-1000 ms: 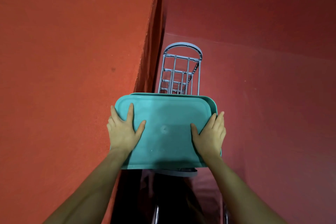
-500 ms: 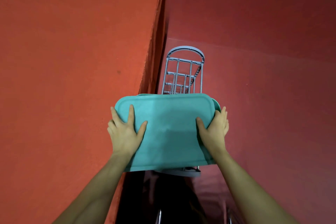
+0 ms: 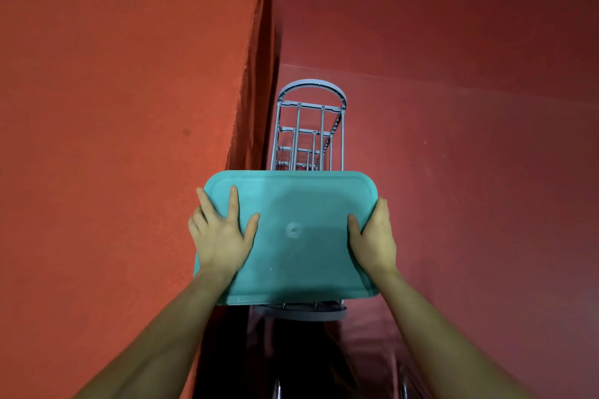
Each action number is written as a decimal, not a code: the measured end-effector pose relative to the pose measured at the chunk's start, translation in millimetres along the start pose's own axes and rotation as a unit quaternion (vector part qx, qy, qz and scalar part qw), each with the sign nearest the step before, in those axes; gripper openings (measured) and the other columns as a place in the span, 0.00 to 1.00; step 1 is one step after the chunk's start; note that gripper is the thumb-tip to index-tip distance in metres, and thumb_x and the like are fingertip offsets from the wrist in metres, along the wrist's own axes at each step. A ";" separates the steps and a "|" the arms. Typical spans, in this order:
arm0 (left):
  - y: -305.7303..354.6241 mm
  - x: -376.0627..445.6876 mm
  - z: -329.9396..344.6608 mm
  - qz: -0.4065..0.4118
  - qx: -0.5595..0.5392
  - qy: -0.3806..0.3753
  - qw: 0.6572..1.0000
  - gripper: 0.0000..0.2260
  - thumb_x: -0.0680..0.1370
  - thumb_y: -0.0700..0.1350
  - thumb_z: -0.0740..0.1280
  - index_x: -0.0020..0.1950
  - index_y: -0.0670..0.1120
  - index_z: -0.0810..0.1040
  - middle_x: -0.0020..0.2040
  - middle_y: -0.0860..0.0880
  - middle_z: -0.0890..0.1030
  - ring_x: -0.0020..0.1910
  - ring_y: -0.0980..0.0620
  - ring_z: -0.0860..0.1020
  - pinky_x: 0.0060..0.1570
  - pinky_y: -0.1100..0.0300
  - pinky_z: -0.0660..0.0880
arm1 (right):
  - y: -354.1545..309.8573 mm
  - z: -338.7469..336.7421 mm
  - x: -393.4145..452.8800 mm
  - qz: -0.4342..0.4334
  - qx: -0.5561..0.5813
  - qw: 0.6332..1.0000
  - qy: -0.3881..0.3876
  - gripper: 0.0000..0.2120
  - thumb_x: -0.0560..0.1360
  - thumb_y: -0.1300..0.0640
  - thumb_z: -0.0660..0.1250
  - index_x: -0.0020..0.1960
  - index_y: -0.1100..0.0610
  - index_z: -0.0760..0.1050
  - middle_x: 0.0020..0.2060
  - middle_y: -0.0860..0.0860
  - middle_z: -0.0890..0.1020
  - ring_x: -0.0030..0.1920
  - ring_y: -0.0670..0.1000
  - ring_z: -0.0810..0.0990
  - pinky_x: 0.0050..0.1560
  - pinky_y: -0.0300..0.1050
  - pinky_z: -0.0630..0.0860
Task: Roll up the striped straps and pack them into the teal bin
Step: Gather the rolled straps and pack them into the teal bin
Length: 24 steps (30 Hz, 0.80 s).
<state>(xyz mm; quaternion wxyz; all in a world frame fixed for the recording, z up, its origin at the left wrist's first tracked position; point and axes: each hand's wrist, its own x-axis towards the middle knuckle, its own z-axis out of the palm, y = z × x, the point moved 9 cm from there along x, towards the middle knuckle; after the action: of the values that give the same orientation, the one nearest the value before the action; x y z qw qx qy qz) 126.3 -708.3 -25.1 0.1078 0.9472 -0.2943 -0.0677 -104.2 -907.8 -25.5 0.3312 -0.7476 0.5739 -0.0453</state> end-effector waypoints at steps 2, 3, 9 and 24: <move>-0.7 -1.8 2.7 -0.004 0.013 0.004 1.000 0.31 0.76 0.63 0.51 0.74 0.46 0.66 0.71 0.26 0.58 0.60 0.27 0.67 0.60 0.34 0.63 | -4.7 0.6 -1.6 -0.025 -0.030 0.999 -0.007 0.34 0.80 0.47 0.58 0.78 0.56 0.46 0.78 0.52 0.53 0.76 0.52 0.55 0.68 0.55 0.66; -1.0 -1.8 3.7 -0.005 0.015 0.003 1.000 0.31 0.76 0.63 0.51 0.74 0.46 0.66 0.71 0.26 0.57 0.62 0.27 0.66 0.61 0.33 0.62 | -5.8 0.0 -1.7 -0.031 -0.036 0.999 -0.007 0.35 0.80 0.47 0.58 0.79 0.56 0.43 0.78 0.51 0.49 0.77 0.50 0.52 0.69 0.52 0.64; 2.8 -0.6 -0.4 0.001 -0.001 0.015 1.000 0.32 0.75 0.62 0.52 0.73 0.44 0.67 0.71 0.26 0.58 0.60 0.27 0.67 0.57 0.35 0.66 | 0.2 -9.5 2.9 0.022 0.056 0.998 0.023 0.24 0.78 0.52 0.61 0.72 0.54 0.60 0.66 0.50 0.73 0.62 0.56 0.75 0.55 0.51 0.72; 3.7 0.6 9.3 -0.007 0.010 0.008 1.000 0.32 0.76 0.62 0.51 0.74 0.46 0.64 0.72 0.27 0.56 0.63 0.27 0.65 0.60 0.34 0.64 | -3.6 -0.1 6.1 -0.033 -0.022 0.999 0.005 0.31 0.82 0.51 0.54 0.79 0.52 0.44 0.78 0.48 0.48 0.77 0.50 0.54 0.65 0.53 0.70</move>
<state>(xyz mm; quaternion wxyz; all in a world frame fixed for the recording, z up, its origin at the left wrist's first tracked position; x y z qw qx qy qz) 122.9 -713.1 -33.2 0.0999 0.9507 -0.2876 -0.0581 -99.1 -912.8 -25.3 0.3098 -0.7730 0.5516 -0.0471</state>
